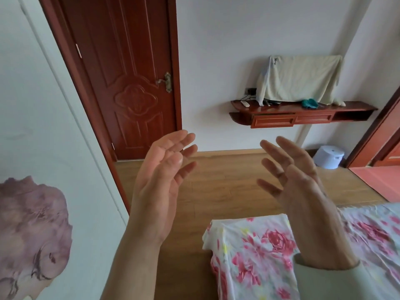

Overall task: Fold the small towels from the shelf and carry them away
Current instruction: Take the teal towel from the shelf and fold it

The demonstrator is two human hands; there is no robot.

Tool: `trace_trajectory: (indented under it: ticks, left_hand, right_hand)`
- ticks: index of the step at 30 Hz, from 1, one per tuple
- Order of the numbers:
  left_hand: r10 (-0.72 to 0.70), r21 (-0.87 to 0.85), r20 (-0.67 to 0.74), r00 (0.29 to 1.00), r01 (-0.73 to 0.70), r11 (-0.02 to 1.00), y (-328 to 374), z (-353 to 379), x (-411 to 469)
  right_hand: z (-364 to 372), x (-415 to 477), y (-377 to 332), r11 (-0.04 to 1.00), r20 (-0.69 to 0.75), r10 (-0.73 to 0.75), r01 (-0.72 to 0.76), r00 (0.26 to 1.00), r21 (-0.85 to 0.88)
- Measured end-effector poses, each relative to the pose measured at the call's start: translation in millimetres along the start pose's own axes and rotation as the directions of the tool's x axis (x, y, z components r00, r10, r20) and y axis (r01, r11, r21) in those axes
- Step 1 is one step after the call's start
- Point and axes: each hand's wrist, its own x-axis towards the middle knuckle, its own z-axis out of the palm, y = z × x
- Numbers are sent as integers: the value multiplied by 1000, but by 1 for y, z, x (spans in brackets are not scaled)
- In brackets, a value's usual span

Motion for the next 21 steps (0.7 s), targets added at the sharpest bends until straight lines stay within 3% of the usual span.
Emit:
trace_trajectory:
  ticks: [9, 21]
  left_hand:
    - [-5, -2, -18, 1000, 5, 1000, -31, -70, 132]
    - [24, -14, 18, 1000, -24, 1000, -107, -93, 333]
  right_hand:
    - [63, 141, 59, 1000, 62, -11, 12, 998, -11]
    - [72, 345, 139, 999, 56, -49, 50, 997, -18]
